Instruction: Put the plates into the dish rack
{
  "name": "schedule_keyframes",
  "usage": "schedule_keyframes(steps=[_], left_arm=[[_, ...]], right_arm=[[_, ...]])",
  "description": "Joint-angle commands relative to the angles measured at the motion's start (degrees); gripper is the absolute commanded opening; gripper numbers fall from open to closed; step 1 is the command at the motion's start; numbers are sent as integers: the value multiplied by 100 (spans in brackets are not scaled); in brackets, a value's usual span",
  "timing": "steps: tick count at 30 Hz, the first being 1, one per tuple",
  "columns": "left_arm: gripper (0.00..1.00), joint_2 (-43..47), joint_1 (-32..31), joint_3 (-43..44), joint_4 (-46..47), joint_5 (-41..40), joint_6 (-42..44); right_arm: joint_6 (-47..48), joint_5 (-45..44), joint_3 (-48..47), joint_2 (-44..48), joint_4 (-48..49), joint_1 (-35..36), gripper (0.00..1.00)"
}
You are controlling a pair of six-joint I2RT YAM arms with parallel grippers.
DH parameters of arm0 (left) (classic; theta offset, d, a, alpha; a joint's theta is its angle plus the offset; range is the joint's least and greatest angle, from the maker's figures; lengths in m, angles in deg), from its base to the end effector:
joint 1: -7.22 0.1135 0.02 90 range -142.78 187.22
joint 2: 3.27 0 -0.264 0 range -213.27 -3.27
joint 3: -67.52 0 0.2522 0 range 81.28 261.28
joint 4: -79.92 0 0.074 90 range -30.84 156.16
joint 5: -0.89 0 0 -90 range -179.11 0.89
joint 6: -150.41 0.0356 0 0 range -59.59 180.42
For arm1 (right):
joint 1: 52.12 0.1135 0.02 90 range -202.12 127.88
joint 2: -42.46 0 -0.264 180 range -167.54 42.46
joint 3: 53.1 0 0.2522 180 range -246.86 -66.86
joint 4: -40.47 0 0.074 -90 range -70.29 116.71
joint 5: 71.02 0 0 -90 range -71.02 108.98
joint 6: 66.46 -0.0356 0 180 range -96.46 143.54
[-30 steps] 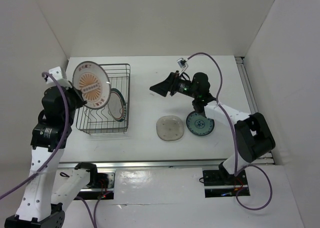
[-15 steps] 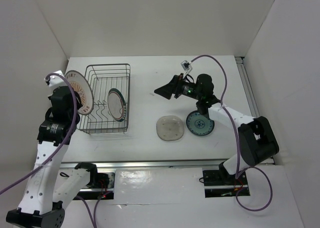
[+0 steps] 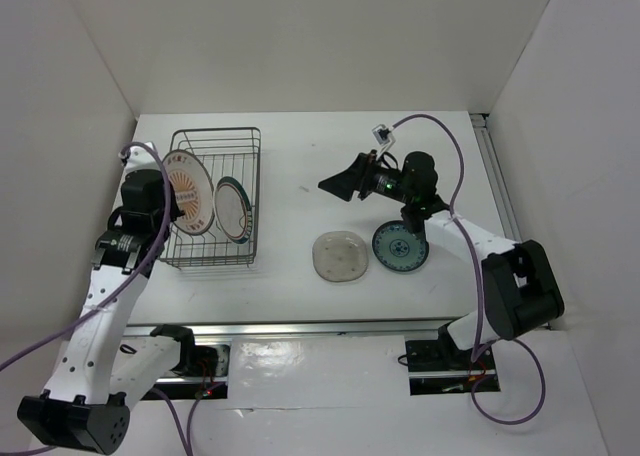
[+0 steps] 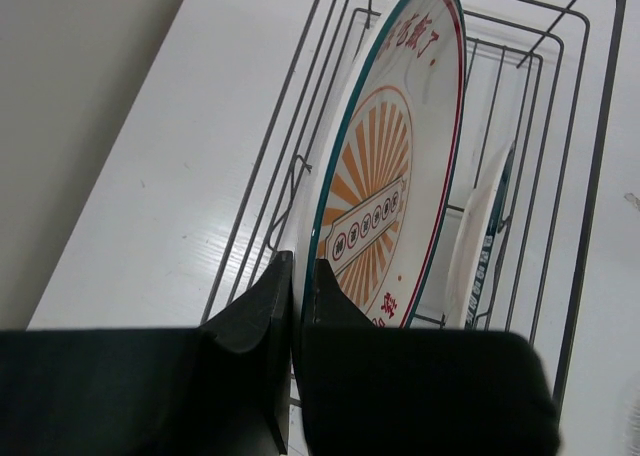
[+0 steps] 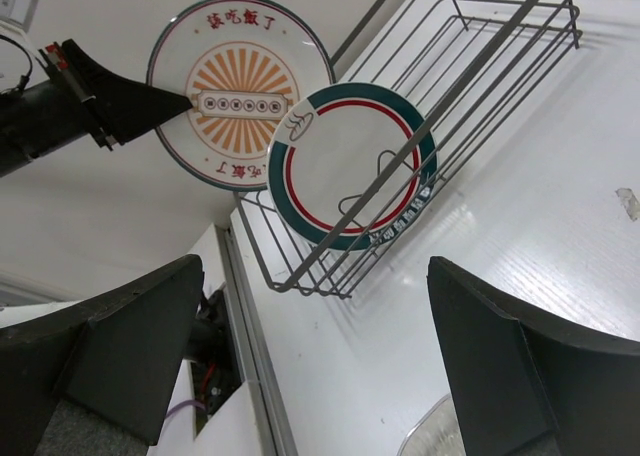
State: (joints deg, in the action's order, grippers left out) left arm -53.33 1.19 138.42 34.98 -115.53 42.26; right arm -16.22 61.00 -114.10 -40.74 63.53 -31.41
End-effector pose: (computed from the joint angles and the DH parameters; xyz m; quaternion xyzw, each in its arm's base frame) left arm 0.1835 -0.0035 0.3624 -0.2098 0.7993 0.0766 0.5579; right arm 0.2934 0.1364 0.2819 -0.1435 0.6884 0.5523 0.4479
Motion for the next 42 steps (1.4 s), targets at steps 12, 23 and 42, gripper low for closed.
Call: schedule_keyframes(steps=[12, 23, 42], left_arm=[[0, -460, 22, -19, 718, 479, -110], [0, -627, 22, 33, 718, 532, -162], [20, -900, 22, 139, 666, 1243, -224]], right_arm=[[-57, 166, 207, 366, 405, -146, 100], [-110, 219, 373, 427, 563, -199, 100], [-163, 219, 594, 533, 616, -357, 100]])
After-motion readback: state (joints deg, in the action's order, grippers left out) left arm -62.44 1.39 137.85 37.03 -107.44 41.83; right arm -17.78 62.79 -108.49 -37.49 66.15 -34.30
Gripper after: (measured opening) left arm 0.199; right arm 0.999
